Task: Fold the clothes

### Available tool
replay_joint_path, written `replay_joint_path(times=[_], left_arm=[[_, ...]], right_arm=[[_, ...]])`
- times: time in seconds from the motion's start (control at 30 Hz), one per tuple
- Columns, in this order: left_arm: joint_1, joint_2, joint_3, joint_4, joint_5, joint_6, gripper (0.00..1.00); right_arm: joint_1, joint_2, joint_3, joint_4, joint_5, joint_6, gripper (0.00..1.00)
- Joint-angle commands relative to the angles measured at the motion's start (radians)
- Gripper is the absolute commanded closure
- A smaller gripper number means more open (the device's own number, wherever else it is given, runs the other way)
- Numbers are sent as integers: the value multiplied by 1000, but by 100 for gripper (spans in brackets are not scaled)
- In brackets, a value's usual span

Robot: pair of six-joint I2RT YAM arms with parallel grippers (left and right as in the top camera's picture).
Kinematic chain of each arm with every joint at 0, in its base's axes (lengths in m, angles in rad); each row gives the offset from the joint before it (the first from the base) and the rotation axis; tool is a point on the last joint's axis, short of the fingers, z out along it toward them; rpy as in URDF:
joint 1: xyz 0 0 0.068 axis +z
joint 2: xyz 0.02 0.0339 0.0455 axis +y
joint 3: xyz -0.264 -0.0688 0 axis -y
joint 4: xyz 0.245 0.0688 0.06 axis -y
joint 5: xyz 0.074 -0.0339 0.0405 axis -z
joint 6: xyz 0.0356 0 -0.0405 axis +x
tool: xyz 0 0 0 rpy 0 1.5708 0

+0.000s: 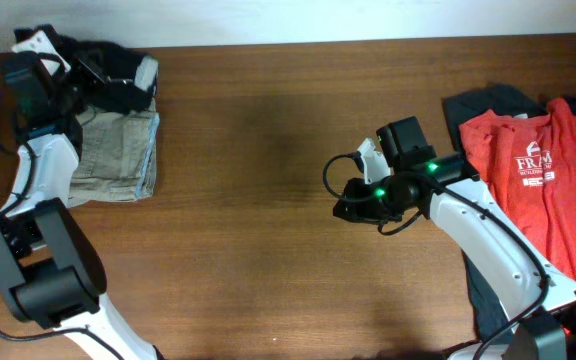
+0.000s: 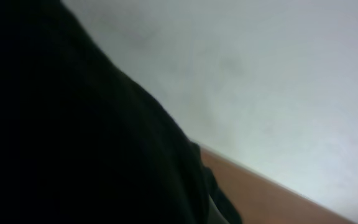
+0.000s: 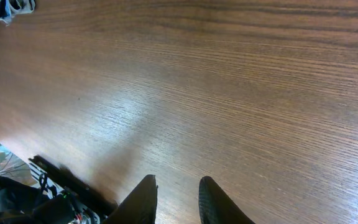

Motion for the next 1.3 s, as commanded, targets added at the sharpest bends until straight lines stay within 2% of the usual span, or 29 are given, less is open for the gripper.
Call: replay_joint_path(times=[0.0, 0.13, 0.23, 0.3, 0.33, 0.37, 0.4, 0.5, 0.57, 0.6, 0.63, 0.67, 0.7, 0.77, 0.83, 0.87, 0.9, 0.97, 1.03, 1.07, 1.1, 1.13, 1.17, 1.2, 1.23, 1.27], left_arm=[[65, 4, 26, -172, 2, 21, 99], [164, -84, 26, -482, 10, 103, 99], [187, -202, 26, -777, -229, 189, 96], [188, -202, 26, -932, -361, 189, 85], [188, -202, 26, -942, -372, 190, 50], [188, -202, 26, -950, -372, 190, 20], [188, -202, 26, -966, -372, 190, 5], [211, -255, 52, -1062, -372, 220, 1], [214, -330, 59, -1047, -372, 243, 2], [214, -348, 59, -1023, -372, 242, 23], [206, -340, 51, -992, -373, 243, 65], [199, -316, 32, -972, -373, 242, 90], [185, -257, 3, -956, -371, 242, 96], [124, -103, -44, -901, -360, 243, 96], [51, -1, -44, -877, -292, 256, 91], [1, 27, -44, -845, -293, 314, 87], [-22, 25, -42, -836, -320, 336, 86], [-26, -42, 48, -884, -327, 337, 77], [-29, -175, 269, -1025, -293, 466, 60], [-42, -238, 391, -1102, -292, 532, 44], [-58, -286, 477, -1167, -290, 553, 35], [-101, -363, 538, -1236, -267, 560, 23], [-136, -409, 539, -1262, -266, 560, 13], [-163, -437, 539, -1293, -265, 561, 13], [-204, -461, 539, -1342, -254, 608, 13], [-271, -475, 539, -1401, -247, 674, 3]], right_arm=[[6, -12, 16, -1, -9, -3, 73], [6, -12, 16, -1, -8, -13, 73], [6, -12, 16, 2, 7, -15, 73], [6, -12, 16, 6, 7, -15, 72], [6, -13, 16, 7, 7, -15, 72], [6, -12, 16, 7, 7, -34, 72], [6, -12, 16, 6, 6, -38, 72], [6, -12, 16, 6, 6, -43, 72], [5, -12, 16, 7, 7, -48, 72], [5, -12, 16, 7, 7, -48, 72], [5, -13, 16, 7, 7, -48, 72], [5, -12, 16, 7, 6, -48, 72], [5, -12, 16, 7, 6, -48, 72], [5, -12, 16, 22, 6, -48, 72], [5, -13, 16, 29, 6, -37, 72], [5, -16, 18, 29, 6, -37, 72], [5, -27, 27, 29, 6, -40, 72], [5, -90, 95, -10, 121, -68, 72], [5, -160, 218, -122, 356, -71, 71], [5, -211, 340, -209, 499, -71, 71], [5, -244, 425, -255, 563, -71, 60], [5, -281, 503, -293, 617, -71, 38], [5, -314, 554, -319, 645, -71, 31], [5, -337, 575, -334, 655, -70, 27], [5, -368, 592, -354, 661, -70, 18], [5, -416, 595, -373, 662, -69, 6]])
